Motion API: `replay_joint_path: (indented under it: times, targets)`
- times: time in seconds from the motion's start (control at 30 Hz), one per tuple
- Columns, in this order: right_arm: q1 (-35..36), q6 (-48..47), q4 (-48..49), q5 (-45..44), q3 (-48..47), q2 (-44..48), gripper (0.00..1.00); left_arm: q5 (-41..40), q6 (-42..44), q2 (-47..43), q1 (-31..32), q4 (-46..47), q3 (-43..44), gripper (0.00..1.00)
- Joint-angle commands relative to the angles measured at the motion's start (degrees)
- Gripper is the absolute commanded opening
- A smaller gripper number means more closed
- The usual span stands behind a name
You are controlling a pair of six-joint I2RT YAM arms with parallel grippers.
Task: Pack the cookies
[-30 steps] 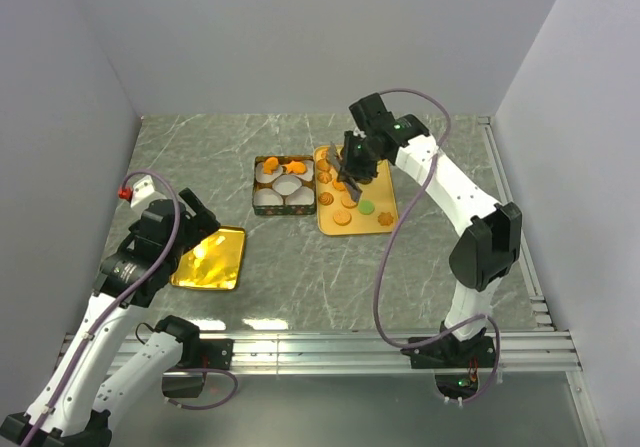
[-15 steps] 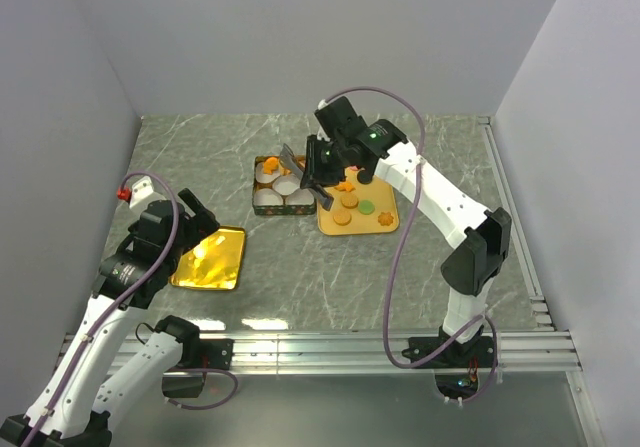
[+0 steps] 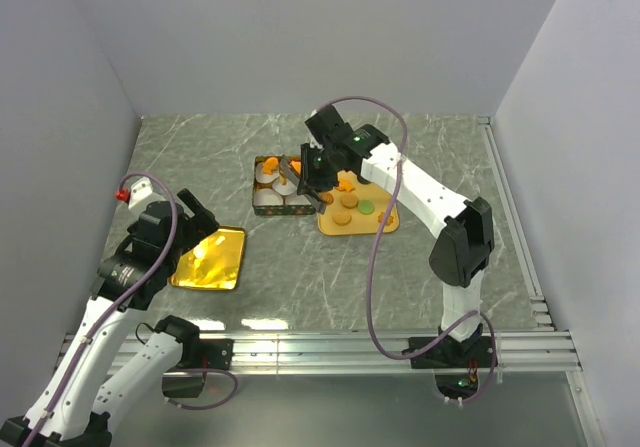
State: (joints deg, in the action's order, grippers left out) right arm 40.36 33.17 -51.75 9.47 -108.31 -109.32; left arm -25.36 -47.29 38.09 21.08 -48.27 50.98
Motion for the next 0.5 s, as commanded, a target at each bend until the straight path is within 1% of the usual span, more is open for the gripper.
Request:
replay_joint_path:
  times: [0.0, 0.47]
  targets:
    - [0.25, -1.26, 3.49, -0.51, 0.29, -0.28, 0.00, -1.27, 0.09, -0.29, -0.16, 0.90, 0.08, 0.99]
    - [0.07, -2.76, 7.10, -0.51, 2.75, -4.23, 0.00, -1.70, -0.52, -0.20, -0.16, 0.46, 0.26, 0.99]
